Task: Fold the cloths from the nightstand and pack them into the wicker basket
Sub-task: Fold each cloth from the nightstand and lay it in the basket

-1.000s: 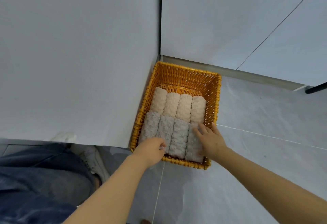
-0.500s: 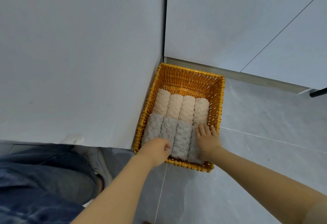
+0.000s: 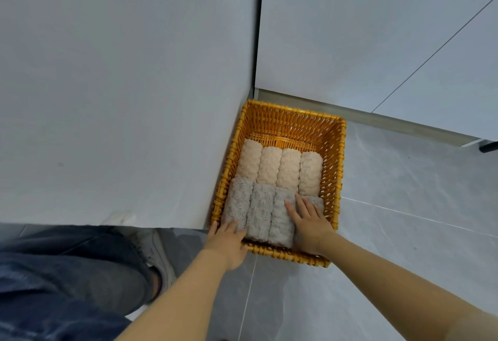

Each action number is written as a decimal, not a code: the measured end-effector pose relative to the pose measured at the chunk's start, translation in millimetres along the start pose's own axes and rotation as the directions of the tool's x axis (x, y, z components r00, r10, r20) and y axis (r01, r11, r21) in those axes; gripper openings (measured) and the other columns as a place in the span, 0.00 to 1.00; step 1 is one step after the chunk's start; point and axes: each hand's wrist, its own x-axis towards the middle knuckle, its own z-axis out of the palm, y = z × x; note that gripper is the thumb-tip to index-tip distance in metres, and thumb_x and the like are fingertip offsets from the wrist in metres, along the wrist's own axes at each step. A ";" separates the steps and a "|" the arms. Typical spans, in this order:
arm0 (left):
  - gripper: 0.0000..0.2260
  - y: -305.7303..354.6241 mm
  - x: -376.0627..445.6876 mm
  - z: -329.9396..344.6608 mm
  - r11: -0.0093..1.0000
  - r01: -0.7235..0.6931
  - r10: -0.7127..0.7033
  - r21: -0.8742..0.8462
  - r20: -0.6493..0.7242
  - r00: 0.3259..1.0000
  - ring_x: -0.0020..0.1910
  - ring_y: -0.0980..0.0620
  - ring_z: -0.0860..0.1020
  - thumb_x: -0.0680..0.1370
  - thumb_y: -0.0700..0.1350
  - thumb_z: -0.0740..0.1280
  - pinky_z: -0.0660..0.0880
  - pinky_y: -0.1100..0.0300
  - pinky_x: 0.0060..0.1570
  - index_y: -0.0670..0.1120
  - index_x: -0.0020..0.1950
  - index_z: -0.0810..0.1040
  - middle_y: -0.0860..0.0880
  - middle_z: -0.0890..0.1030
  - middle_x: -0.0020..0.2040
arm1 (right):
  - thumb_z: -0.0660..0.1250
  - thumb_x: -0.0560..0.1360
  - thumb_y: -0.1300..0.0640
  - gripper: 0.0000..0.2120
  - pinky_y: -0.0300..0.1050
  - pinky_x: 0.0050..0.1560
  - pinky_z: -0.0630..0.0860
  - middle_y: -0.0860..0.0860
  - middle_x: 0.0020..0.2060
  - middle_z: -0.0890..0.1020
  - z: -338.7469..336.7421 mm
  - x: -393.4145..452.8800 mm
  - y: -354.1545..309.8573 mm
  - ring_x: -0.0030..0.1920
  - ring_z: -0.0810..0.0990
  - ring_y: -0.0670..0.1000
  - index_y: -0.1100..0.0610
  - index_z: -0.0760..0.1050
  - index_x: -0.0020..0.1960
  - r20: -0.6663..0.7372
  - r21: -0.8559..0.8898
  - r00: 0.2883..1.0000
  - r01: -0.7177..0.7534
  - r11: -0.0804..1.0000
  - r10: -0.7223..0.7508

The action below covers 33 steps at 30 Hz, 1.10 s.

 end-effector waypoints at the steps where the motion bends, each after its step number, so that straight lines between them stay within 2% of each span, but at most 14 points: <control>1: 0.25 0.9 0.8 2.1 1.000 0.005 -0.005 0.021 0.000 1.000 0.79 0.47 0.42 0.84 0.53 0.50 0.36 0.46 0.75 0.51 0.80 0.49 0.45 0.44 0.81 | 0.63 0.77 0.45 0.45 0.54 0.75 0.37 0.55 0.77 0.35 -5.9 -3.1 -2.5 0.78 0.36 0.58 0.51 0.32 0.78 -0.037 0.024 0.999 0.022 0.999 -0.021; 4: 0.26 6.8 1.1 7.3 0.998 0.025 -0.025 0.053 0.000 1.000 0.79 0.46 0.42 0.84 0.53 0.51 0.33 0.44 0.74 0.53 0.80 0.48 0.44 0.42 0.80 | 0.55 0.79 0.53 0.33 0.56 0.78 0.44 0.54 0.79 0.46 -15.4 -9.5 -18.5 0.79 0.43 0.54 0.54 0.45 0.80 -0.334 0.079 0.927 0.210 0.974 -0.173; 6: 0.26 10.2 0.2 8.7 0.995 0.037 -0.038 0.093 0.012 0.999 0.79 0.45 0.42 0.83 0.50 0.53 0.32 0.42 0.73 0.53 0.80 0.48 0.44 0.41 0.80 | 0.53 0.81 0.53 0.29 0.52 0.78 0.39 0.51 0.79 0.49 -14.0 -4.1 -33.8 0.79 0.43 0.52 0.51 0.48 0.80 -0.438 0.038 0.843 0.365 0.930 -0.313; 9: 0.28 10.5 1.0 9.1 0.988 0.042 -0.046 0.149 0.029 0.999 0.79 0.44 0.41 0.81 0.47 0.56 0.31 0.42 0.73 0.53 0.80 0.50 0.44 0.40 0.80 | 0.52 0.83 0.44 0.29 0.55 0.76 0.39 0.50 0.79 0.48 -0.7 24.4 -42.6 0.79 0.44 0.54 0.47 0.46 0.80 -0.356 -0.175 0.792 0.465 0.868 -0.496; 11: 0.28 10.3 0.7 8.9 0.988 0.044 -0.049 0.147 0.027 0.998 0.79 0.45 0.42 0.81 0.47 0.56 0.31 0.42 0.73 0.53 0.80 0.51 0.44 0.42 0.80 | 0.49 0.82 0.40 0.29 0.60 0.74 0.43 0.51 0.79 0.52 10.2 41.8 -35.9 0.78 0.50 0.56 0.46 0.48 0.80 -0.263 -0.243 0.816 0.460 0.854 -0.514; 16: 0.29 1.4 -0.8 11.6 0.993 0.033 -0.032 0.111 -0.011 0.999 0.79 0.48 0.46 0.80 0.47 0.57 0.31 0.50 0.73 0.50 0.80 0.51 0.45 0.51 0.80 | 0.44 0.82 0.38 0.28 0.63 0.71 0.49 0.52 0.77 0.58 32.3 60.3 -30.3 0.77 0.58 0.56 0.47 0.52 0.79 -0.156 -0.251 0.887 0.390 0.886 -0.435; 20: 0.27 -3.2 -5.3 6.8 0.998 -0.004 0.006 0.055 -0.027 1.000 0.79 0.48 0.49 0.80 0.46 0.58 0.33 0.52 0.74 0.48 0.79 0.56 0.46 0.54 0.79 | 0.43 0.82 0.38 0.28 0.63 0.70 0.52 0.52 0.77 0.59 33.0 60.4 -34.9 0.76 0.60 0.55 0.48 0.55 0.78 -0.158 -0.250 0.890 0.384 0.889 -0.428; 21: 0.26 -2.2 -5.6 3.8 0.999 0.010 -0.010 0.032 -0.005 1.000 0.78 0.47 0.51 0.80 0.46 0.57 0.37 0.50 0.76 0.48 0.78 0.59 0.45 0.57 0.78 | 0.43 0.82 0.38 0.28 0.63 0.70 0.52 0.52 0.77 0.60 31.8 57.9 -36.1 0.76 0.60 0.55 0.48 0.55 0.79 -0.170 -0.247 0.888 0.382 0.890 -0.428; 23: 0.21 1.0 -4.6 -5.1 0.997 0.050 -0.046 -0.065 0.065 0.997 0.73 0.43 0.62 0.80 0.46 0.57 0.53 0.48 0.76 0.46 0.73 0.69 0.44 0.66 0.73 | 0.45 0.82 0.39 0.28 0.60 0.72 0.50 0.52 0.77 0.60 22.5 47.6 -39.1 0.77 0.58 0.55 0.48 0.54 0.79 -0.205 -0.195 0.883 0.386 0.901 -0.423; 25: 0.16 5.8 -4.9 -17.2 0.978 0.067 -0.049 -0.198 0.094 0.994 0.64 0.43 0.73 0.80 0.47 0.58 0.70 0.52 0.64 0.43 0.64 0.75 0.42 0.75 0.66 | 0.51 0.82 0.43 0.27 0.55 0.77 0.45 0.51 0.78 0.56 10.0 34.2 -38.4 0.78 0.55 0.54 0.48 0.55 0.79 -0.280 -0.089 0.863 0.414 0.906 -0.422; 26: 0.15 9.1 -10.4 -25.9 0.963 0.064 -0.044 -0.261 0.081 0.996 0.61 0.43 0.75 0.81 0.47 0.58 0.72 0.54 0.60 0.43 0.62 0.76 0.42 0.77 0.64 | 0.54 0.81 0.46 0.26 0.51 0.78 0.45 0.51 0.78 0.55 2.4 24.2 -38.5 0.78 0.54 0.54 0.49 0.57 0.78 -0.349 -0.018 0.850 0.414 0.910 -0.394; 29: 0.16 16.1 -23.1 -47.4 0.888 -0.004 -0.042 -0.460 -0.089 0.995 0.62 0.46 0.74 0.81 0.48 0.58 0.72 0.57 0.61 0.46 0.67 0.74 0.45 0.76 0.64 | 0.61 0.79 0.54 0.19 0.52 0.72 0.62 0.54 0.75 0.64 -20.5 -8.1 -35.7 0.73 0.65 0.54 0.55 0.73 0.68 -0.567 0.201 0.793 0.398 0.895 -0.225; 31: 0.17 21.2 -37.5 -54.7 0.763 -0.049 -0.101 -0.644 -0.195 0.976 0.60 0.49 0.74 0.81 0.46 0.59 0.71 0.59 0.59 0.48 0.70 0.71 0.47 0.75 0.63 | 0.60 0.77 0.54 0.15 0.51 0.68 0.70 0.52 0.66 0.75 -38.7 -35.4 -39.3 0.66 0.72 0.50 0.56 0.78 0.60 -0.695 0.362 0.718 0.392 0.846 -0.036; 33: 0.16 24.2 -51.1 -56.6 0.666 -0.057 -0.173 -0.744 -0.229 0.958 0.58 0.50 0.74 0.80 0.44 0.61 0.72 0.60 0.57 0.47 0.68 0.73 0.47 0.76 0.62 | 0.61 0.78 0.56 0.11 0.37 0.64 0.69 0.47 0.58 0.78 -62.4 -62.1 -48.5 0.60 0.74 0.44 0.54 0.79 0.57 -0.706 0.565 0.686 0.396 0.724 0.176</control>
